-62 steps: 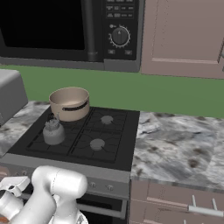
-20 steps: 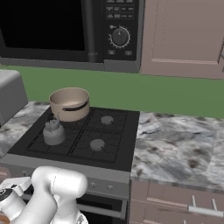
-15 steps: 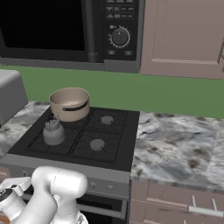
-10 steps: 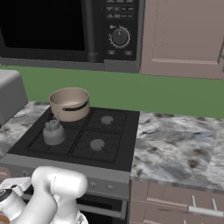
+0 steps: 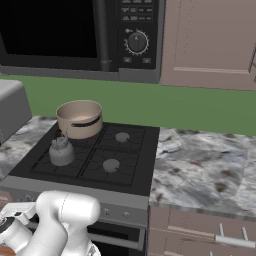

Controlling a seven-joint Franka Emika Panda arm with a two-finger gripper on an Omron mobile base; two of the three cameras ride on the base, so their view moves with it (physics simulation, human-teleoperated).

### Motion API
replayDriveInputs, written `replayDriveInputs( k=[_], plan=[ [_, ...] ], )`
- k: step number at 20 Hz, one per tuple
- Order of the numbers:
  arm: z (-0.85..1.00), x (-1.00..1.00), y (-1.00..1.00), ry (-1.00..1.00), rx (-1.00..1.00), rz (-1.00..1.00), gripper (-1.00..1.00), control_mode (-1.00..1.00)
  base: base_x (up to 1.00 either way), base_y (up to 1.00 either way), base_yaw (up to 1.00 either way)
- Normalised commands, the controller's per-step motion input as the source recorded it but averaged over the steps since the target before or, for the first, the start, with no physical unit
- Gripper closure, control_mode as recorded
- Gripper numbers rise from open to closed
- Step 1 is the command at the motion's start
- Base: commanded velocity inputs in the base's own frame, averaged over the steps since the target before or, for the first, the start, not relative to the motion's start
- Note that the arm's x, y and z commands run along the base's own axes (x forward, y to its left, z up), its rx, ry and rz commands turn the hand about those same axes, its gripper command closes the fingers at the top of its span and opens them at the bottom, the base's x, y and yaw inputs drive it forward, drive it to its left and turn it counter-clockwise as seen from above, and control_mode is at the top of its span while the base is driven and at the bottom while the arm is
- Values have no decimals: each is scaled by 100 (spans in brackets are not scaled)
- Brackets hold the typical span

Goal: Pick the kettle from the counter and place it on a stove burner. Then turn the burner on.

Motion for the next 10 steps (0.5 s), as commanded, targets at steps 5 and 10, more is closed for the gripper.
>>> replayDriveInputs(
  k=[5,10],
  plan=[
    [0,0,0,0,0,0,-100,-100,0,0,0],
    [0,5,0,0,0,0,-100,-100,0,0,0]
  ],
)
